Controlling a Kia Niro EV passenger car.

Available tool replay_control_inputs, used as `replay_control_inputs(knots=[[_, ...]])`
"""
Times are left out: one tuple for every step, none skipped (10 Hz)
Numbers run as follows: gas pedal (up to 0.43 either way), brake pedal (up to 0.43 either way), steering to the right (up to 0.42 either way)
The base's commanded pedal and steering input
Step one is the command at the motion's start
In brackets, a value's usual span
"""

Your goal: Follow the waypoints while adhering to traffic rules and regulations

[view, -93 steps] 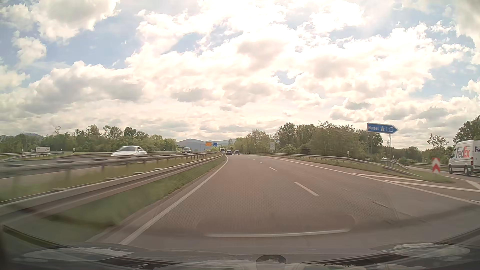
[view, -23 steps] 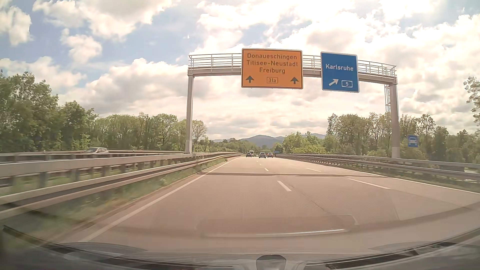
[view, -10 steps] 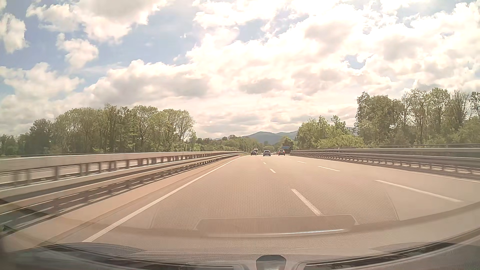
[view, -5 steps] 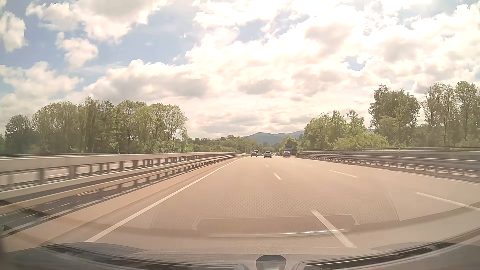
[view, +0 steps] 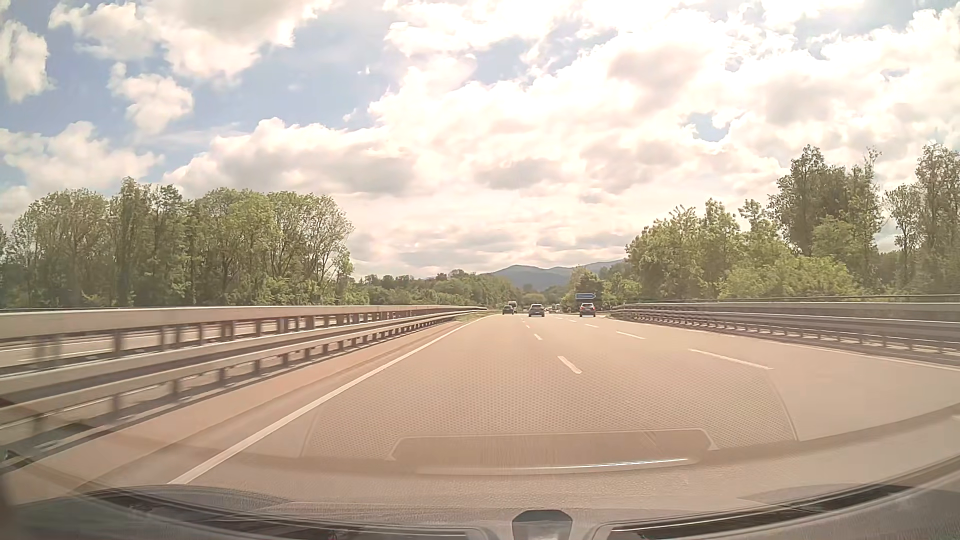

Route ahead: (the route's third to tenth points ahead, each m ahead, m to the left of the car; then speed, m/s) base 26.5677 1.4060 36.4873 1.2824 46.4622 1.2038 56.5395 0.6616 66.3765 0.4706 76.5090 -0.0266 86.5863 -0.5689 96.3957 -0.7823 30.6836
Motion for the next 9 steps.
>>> replay_control_inputs(knots=[[0.177, 0.000, 0.002], [0.177, 0.000, 0.002], [0.157, 0.000, 0.002], [0.150, 0.000, 0.003], [0.150, 0.000, 0.003], [0.150, 0.000, 0.003], [0.150, 0.000, 0.003], [0.150, 0.000, 0.003], [0.150, 0.000, 0.003]])
